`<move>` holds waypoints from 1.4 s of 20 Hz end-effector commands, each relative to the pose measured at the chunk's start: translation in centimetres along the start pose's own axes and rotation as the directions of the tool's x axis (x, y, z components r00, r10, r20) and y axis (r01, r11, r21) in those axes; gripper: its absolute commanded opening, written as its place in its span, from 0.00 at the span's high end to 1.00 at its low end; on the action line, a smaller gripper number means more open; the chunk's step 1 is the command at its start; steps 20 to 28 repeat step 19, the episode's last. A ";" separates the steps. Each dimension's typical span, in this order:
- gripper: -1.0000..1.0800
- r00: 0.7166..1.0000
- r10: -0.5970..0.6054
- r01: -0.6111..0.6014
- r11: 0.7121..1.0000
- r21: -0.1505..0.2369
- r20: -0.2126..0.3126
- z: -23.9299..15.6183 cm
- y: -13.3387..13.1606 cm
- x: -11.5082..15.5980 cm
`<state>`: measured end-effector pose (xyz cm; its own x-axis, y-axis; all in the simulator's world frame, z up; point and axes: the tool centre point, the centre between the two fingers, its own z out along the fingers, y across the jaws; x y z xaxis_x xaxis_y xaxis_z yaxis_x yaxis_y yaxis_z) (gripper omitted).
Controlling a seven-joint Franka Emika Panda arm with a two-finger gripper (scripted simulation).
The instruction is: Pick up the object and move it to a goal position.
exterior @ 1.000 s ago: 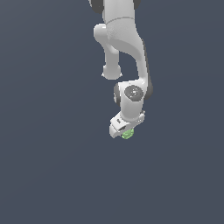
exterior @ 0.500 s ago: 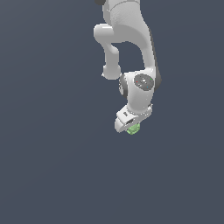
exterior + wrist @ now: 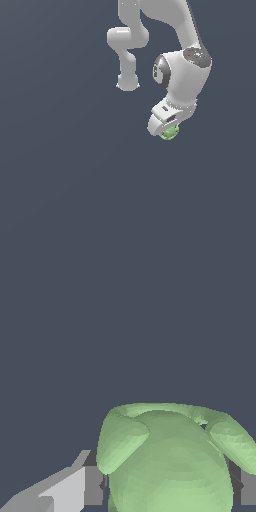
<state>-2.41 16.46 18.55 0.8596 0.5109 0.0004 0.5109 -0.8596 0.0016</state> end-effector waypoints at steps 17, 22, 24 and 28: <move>1.00 1.000 0.000 0.000 1.000 0.002 0.000 -11.3 -6.1 2.9; 1.00 1.000 0.000 0.000 1.000 0.002 0.000 -11.4 -6.2 3.0; 1.00 1.000 0.000 0.000 1.000 0.002 0.000 -11.4 -6.2 3.0; 1.00 1.000 0.000 0.000 1.000 0.002 0.000 -11.4 -6.2 3.0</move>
